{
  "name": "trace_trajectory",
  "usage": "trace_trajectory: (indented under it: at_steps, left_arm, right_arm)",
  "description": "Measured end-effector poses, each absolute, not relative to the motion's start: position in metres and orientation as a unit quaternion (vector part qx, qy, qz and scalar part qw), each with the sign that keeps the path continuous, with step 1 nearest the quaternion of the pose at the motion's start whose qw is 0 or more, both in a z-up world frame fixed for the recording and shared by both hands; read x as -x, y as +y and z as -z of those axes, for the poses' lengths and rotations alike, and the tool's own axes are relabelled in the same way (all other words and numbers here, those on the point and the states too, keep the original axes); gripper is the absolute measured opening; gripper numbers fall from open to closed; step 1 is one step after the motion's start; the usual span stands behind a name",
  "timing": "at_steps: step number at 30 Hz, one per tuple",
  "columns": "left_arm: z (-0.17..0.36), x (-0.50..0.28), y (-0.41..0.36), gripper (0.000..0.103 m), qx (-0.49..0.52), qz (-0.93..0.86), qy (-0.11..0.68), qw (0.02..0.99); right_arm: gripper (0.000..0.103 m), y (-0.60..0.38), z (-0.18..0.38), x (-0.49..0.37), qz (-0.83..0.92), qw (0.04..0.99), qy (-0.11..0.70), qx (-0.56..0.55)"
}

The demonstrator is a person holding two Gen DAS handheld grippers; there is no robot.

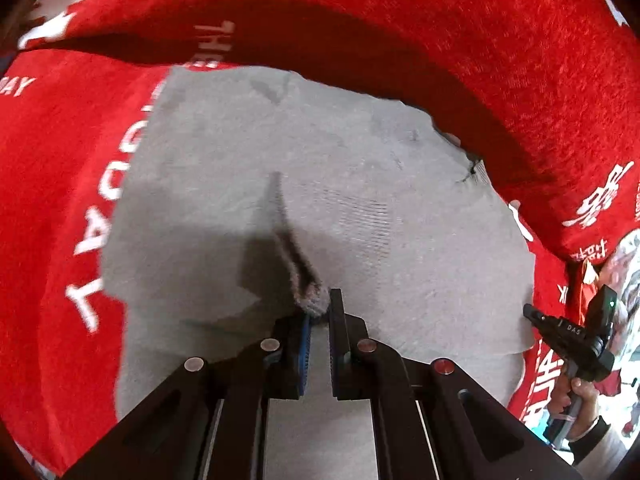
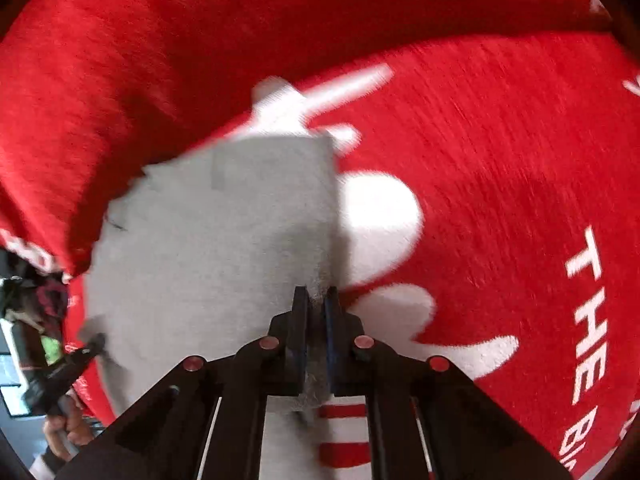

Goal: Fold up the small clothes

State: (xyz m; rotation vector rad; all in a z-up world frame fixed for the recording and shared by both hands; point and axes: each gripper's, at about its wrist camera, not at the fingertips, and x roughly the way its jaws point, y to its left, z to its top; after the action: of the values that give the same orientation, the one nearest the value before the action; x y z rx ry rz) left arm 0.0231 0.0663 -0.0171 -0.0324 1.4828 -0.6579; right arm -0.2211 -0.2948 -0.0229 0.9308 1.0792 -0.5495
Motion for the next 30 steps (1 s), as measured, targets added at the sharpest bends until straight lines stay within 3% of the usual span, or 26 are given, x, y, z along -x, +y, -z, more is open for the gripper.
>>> trace_trajectory:
  at_steps: [8,13,20,23,30]
  left_arm:
    - [-0.007,-0.03,0.1,0.008,-0.033,0.262,0.649,0.713]
    - [-0.026,-0.037,0.081,0.008,-0.032,0.288,0.626,0.724]
    - [0.005,-0.038,0.035,0.008,-0.085,0.284,0.63,0.718]
    - [0.017,-0.036,0.044,0.008,-0.079,0.279,0.632,0.719]
    - [0.013,-0.041,0.07,0.008,-0.08,0.255,0.648,0.713]
  right_arm:
    - [0.008,-0.287,0.006,0.225,0.285,0.719,0.499,-0.39]
    - [0.008,-0.278,-0.021,0.244,0.282,0.73,0.478,-0.398]
    - [0.008,-0.253,-0.015,0.219,0.246,0.738,0.494,-0.389]
    - [0.007,-0.246,0.006,0.214,0.251,0.723,0.53,-0.365]
    - [0.003,-0.244,0.006,0.224,0.24,0.737,0.526,-0.35]
